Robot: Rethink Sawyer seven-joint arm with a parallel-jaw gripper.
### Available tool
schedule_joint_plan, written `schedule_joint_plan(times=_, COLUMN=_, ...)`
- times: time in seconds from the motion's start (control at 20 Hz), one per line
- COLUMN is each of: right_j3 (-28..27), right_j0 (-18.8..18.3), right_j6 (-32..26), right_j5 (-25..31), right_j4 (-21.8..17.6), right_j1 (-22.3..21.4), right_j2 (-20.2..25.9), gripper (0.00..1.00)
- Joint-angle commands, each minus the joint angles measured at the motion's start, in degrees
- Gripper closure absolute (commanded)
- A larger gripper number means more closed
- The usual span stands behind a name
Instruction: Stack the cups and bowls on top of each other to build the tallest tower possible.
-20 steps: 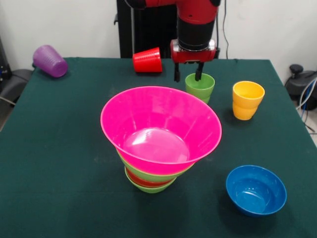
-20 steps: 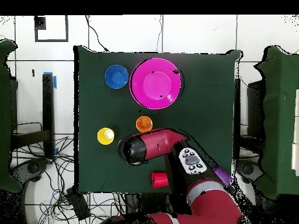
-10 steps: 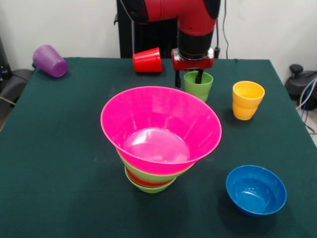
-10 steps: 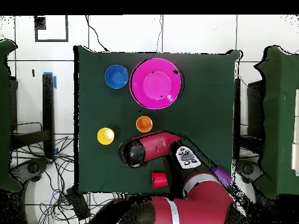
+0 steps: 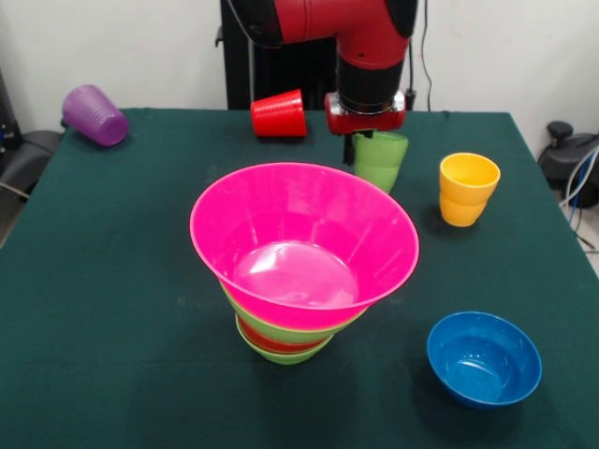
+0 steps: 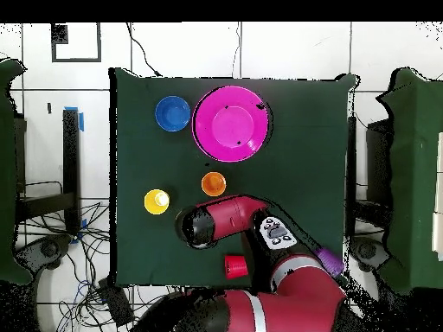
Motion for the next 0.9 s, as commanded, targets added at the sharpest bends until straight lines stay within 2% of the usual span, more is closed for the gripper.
schedule_joint_plan(times=0.05, right_j3=-2.0, right_j0=-1.1, right_j6=0.4, right_j5=-2.8, right_j4=-1.5, right_j1=0.8, right_j2=2.6, gripper=1.00)
schedule_joint_plan(times=0.7, right_j3=0.7, right_j0=-4.3, right_j6=-3.9, right_j5=6.3, right_j4=2.4, right_j1=-6.0, right_j2=7.3, gripper=1.00)
schedule_joint_plan(times=0.9, right_j3=2.2, right_j0=-6.5, right_j6=-4.8, right_j5=10.3, right_j4=5.9, right_j1=-9.7, right_j2=9.9, gripper=1.00)
